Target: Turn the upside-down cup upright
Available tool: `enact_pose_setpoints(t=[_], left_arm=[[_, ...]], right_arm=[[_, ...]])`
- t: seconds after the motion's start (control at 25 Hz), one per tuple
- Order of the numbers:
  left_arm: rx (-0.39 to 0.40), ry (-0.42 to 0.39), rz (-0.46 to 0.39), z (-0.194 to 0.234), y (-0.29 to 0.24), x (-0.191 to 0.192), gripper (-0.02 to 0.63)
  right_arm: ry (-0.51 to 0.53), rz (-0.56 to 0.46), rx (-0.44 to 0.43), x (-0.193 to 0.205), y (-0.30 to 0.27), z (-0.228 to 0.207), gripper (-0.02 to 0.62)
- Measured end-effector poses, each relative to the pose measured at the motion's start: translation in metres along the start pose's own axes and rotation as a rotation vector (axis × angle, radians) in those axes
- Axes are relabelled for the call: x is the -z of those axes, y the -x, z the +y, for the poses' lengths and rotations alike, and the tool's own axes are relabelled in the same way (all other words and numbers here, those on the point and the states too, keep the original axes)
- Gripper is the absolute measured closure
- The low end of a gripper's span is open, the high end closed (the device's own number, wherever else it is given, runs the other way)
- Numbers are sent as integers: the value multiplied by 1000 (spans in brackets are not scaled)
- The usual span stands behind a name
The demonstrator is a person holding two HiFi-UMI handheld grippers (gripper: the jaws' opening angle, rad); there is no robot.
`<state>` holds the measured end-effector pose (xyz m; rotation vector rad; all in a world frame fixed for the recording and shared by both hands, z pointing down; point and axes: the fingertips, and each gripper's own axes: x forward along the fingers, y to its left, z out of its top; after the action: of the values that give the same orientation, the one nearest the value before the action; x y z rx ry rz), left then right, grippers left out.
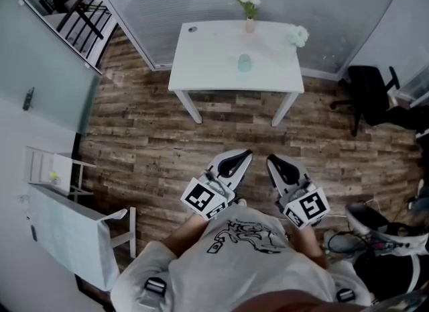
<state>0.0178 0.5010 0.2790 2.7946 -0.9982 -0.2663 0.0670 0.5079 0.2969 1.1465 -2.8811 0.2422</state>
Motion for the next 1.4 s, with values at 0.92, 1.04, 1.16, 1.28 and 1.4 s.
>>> enact_pose_setpoints(t=[0.92, 1.04, 1.16, 1.28, 1.4], left_arm=[[35, 19, -14, 88, -32, -19, 603], [37, 24, -10, 108, -37, -24, 603], [41, 27, -3, 127, -43, -26, 603], [49, 27, -1, 146, -49, -29, 603], [54, 29, 0, 164, -56, -32, 603]], right_arm=[[13, 11, 10, -19, -94, -38, 548], [16, 14, 6, -24, -114, -43, 548], [12, 23, 3, -25, -133, -51, 549], [12, 30, 6, -26, -153, -59, 548], [14, 30, 8, -30, -171, -66, 548]])
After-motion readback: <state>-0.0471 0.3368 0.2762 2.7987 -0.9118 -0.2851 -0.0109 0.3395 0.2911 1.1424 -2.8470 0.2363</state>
